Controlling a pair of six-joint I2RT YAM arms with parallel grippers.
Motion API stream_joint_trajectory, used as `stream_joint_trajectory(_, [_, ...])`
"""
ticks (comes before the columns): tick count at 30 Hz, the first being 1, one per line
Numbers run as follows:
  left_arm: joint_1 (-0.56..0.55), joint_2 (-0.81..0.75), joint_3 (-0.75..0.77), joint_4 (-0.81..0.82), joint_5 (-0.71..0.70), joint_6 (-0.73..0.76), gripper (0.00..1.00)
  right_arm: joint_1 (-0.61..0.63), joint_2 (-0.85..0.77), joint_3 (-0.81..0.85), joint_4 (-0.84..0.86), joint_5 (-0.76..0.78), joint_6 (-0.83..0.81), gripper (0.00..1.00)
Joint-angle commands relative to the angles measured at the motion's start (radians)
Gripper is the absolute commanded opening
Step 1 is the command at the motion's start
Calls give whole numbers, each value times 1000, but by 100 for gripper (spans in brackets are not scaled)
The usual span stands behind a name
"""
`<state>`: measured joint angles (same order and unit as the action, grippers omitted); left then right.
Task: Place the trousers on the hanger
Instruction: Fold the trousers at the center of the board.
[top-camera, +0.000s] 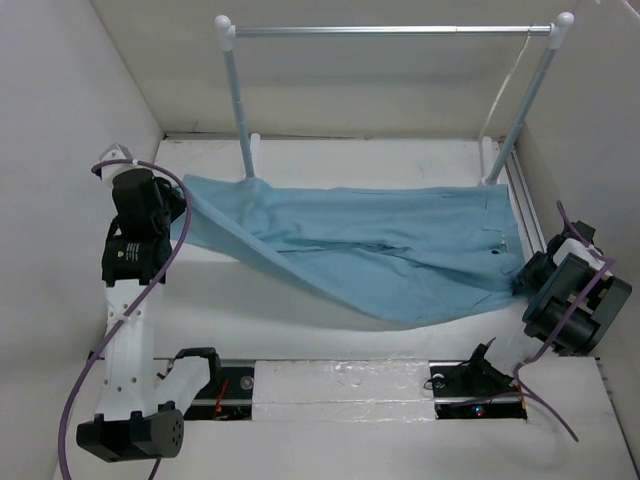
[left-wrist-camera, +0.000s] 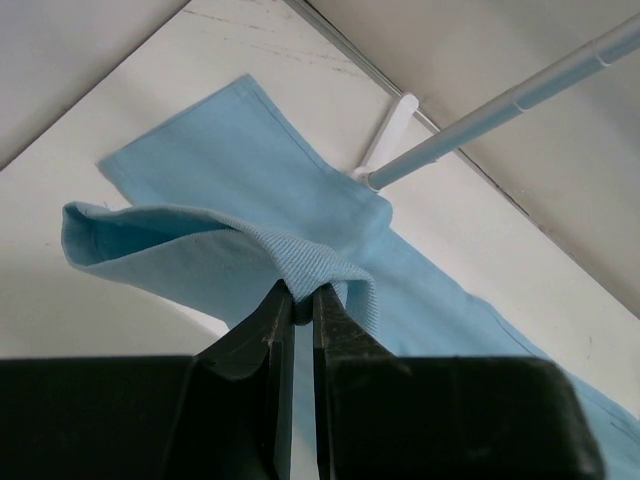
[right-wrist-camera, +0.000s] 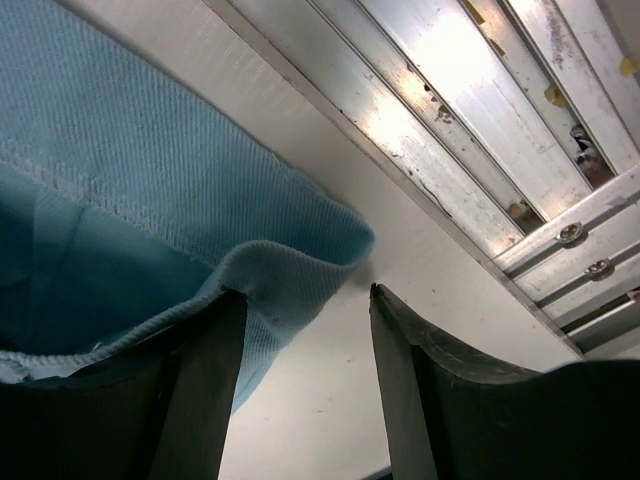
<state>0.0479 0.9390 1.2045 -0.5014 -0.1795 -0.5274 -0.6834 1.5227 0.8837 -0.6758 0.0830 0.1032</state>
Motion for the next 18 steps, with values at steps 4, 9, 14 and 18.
stream_joint_trajectory(4, [9, -17, -42, 66, -89, 3, 0, -4, 62, 9, 100, 8, -39, 53])
stream_joint_trajectory(9, [9, -55, -77, 60, -124, -10, 0, -4, 102, 57, 59, 15, -74, 0])
stream_joint_trajectory(14, [9, -100, -77, 12, -127, -29, 0, 7, -104, 18, -7, -35, -5, 0])
stream_joint_trajectory(18, [9, -143, -37, -12, -185, 1, 0, 28, -260, 75, -103, -42, 46, 0])
